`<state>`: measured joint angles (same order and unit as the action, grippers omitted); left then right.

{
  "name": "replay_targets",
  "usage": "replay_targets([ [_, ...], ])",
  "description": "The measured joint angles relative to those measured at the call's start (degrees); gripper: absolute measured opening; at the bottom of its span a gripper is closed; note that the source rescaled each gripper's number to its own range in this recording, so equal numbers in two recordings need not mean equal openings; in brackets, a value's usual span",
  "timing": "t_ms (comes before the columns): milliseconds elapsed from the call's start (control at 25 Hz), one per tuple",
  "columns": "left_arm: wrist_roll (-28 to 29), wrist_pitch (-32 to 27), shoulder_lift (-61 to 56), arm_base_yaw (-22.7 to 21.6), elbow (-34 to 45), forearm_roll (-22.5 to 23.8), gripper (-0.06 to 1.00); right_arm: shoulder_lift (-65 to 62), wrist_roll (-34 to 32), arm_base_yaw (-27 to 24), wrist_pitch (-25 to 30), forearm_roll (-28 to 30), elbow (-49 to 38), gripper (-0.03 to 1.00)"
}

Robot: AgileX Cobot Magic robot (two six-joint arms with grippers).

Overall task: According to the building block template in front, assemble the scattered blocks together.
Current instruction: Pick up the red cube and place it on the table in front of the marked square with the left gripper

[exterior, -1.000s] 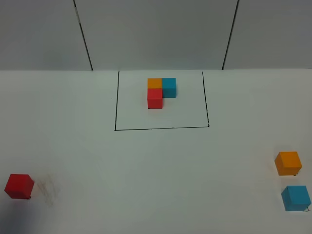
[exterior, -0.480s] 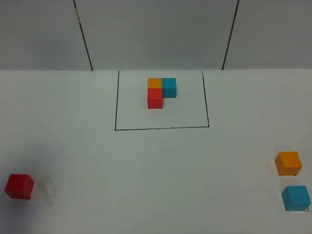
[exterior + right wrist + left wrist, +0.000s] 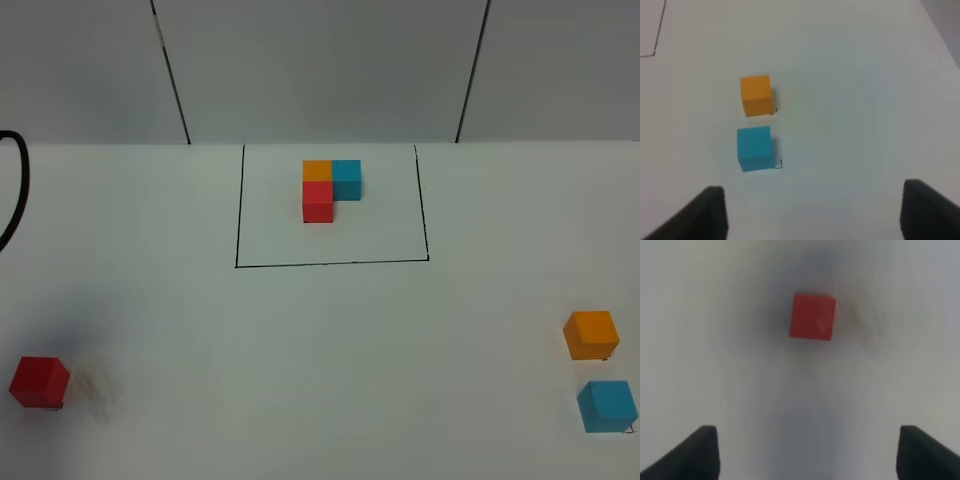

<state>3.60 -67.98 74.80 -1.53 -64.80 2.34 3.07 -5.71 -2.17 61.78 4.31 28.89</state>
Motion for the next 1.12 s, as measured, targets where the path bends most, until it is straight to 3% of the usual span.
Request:
replay_targets([
  [120,0.1,0.0,2.0,0.0,0.0,-0.4,0.94,0.0,0.0,0.0,0.0,0.0,0.0,0.49],
  [240,0.2,0.1,3.3,0.0,0.0,-0.1,0.99,0.0,0.0,0.0,0.0,0.0,0.0,0.49],
  [680,0.1,2.8,6.3,0.0,2.6,0.2,0.98,0.0,0.0,0.0,0.0,0.0,0.0,0.49],
  [1120,0.2,13.9,10.3,0.0,8.3,0.6,0.92,0.0,0.0,0.0,0.0,0.0,0.0,0.49],
])
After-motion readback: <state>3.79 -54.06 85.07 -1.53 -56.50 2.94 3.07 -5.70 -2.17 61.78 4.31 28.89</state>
